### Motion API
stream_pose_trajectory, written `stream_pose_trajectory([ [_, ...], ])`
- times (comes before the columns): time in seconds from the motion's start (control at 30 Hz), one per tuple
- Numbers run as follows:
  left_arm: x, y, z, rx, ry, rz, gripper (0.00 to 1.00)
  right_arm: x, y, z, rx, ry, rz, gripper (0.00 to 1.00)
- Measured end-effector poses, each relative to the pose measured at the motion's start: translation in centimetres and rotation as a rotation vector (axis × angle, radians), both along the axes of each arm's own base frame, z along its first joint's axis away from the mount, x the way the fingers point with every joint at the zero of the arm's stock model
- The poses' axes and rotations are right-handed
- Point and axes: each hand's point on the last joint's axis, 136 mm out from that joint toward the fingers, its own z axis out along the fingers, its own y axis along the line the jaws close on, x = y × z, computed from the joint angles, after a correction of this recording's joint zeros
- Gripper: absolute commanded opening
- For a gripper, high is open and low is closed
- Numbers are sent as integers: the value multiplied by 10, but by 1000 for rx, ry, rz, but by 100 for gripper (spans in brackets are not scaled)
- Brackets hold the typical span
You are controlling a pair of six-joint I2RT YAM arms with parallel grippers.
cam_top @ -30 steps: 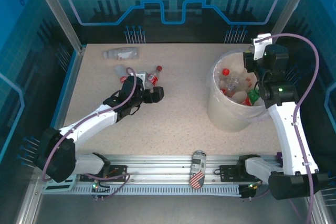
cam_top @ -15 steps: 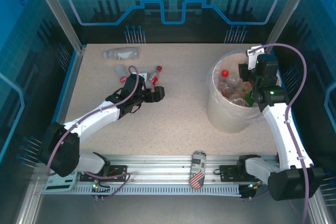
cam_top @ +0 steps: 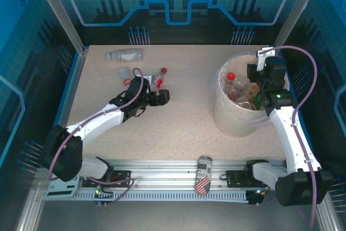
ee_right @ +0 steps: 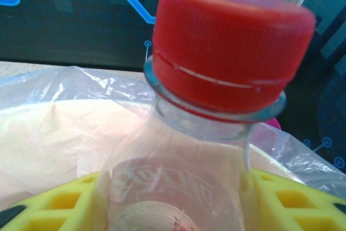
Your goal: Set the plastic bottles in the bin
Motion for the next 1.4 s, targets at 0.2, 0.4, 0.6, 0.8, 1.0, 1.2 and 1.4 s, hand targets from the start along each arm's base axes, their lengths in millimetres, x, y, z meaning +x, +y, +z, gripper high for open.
stream_pose_trajectory([
  [0.2, 0, -1, -4, 1, 13, -5, 99, -6, 2, 9, -31, 63, 15, 38],
  [0.4, 2, -4, -4, -2, 17, -11, 99, -14, 25, 20, -169, 113, 123, 38],
  [0.6, 7, -6, 3, -8, 6, -12, 99, -19, 31, 8, -325, 184, 175, 39],
  [0.8, 10, -9, 1, -8, 16, -18, 99, -13, 31, 1, -371, 209, 180, 57],
  [1.0, 11, -10, 2, -5, 15, -20, 99, -16, 30, -8, -372, 249, 184, 79],
  [1.2, 11, -10, 3, -6, 14, -21, 99, -24, 35, -2, -306, 271, 221, 95],
  [1.4, 10, -10, 2, -1, 17, -22, 99, -29, 17, 56, -146, 142, 143, 90],
])
